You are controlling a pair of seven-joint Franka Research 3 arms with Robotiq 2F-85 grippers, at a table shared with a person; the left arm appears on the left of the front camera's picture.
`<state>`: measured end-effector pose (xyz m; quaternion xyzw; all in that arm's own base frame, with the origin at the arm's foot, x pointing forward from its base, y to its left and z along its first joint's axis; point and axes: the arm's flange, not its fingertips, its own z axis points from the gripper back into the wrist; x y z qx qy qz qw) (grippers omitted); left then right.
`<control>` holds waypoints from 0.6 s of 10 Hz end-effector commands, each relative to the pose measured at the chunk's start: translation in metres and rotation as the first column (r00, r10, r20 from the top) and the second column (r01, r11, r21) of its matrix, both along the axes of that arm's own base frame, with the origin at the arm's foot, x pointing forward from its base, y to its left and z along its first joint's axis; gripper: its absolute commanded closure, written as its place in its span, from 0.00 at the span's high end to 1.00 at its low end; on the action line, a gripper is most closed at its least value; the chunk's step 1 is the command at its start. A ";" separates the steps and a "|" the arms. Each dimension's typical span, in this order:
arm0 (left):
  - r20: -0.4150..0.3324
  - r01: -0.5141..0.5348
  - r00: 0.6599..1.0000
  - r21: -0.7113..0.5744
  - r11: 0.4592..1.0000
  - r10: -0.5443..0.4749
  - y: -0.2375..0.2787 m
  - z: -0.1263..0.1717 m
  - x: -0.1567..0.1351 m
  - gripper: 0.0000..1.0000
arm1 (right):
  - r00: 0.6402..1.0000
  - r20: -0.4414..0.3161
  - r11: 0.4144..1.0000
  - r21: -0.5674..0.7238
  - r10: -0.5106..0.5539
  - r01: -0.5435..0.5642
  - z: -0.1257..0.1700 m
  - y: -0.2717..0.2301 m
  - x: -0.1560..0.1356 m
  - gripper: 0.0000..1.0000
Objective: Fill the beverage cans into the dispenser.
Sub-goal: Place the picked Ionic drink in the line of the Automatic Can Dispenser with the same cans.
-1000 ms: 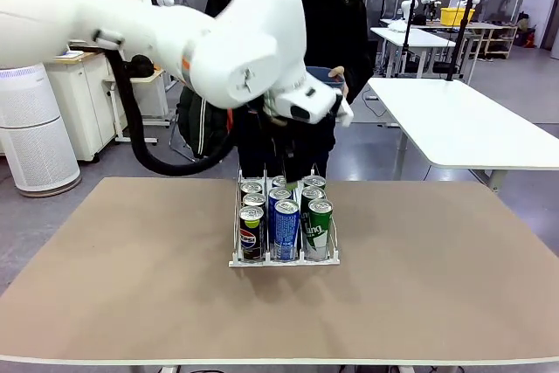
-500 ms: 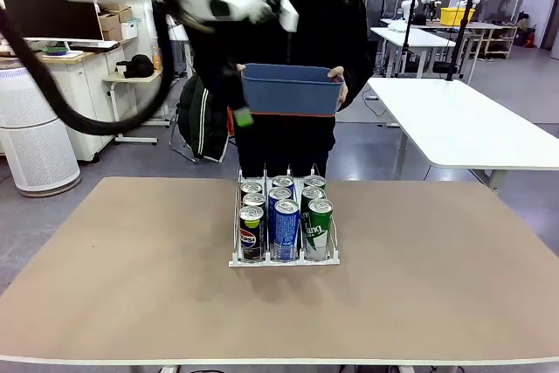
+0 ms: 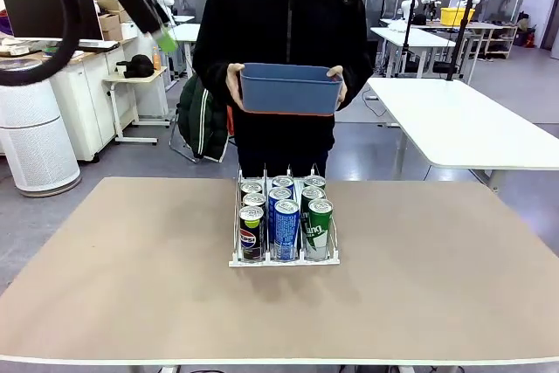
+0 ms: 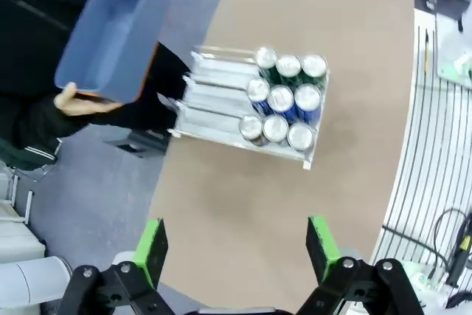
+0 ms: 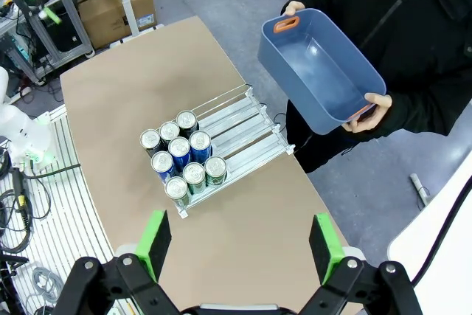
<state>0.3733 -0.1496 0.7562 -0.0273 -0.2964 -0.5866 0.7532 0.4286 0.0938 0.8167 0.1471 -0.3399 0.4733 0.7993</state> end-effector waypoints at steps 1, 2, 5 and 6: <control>0.003 -0.067 0.998 -0.127 0.990 0.068 0.004 0.021 -0.003 1.00 | 1.000 -0.006 1.000 0.011 -0.003 0.003 -0.001 0.000 -0.001 1.00; 0.025 -0.117 0.992 -0.161 0.980 0.122 0.012 0.040 -0.002 1.00 | 1.000 -0.006 1.000 0.011 -0.003 0.003 -0.001 0.000 -0.001 1.00; 0.010 -0.187 0.981 -0.191 0.964 0.192 0.026 0.079 -0.002 1.00 | 1.000 -0.006 1.000 0.011 -0.003 0.003 -0.001 0.000 -0.001 1.00; 0.004 -0.196 0.980 -0.192 0.962 0.200 0.030 0.085 -0.002 1.00 | 1.000 -0.006 1.000 0.011 -0.003 0.003 -0.001 0.000 -0.001 1.00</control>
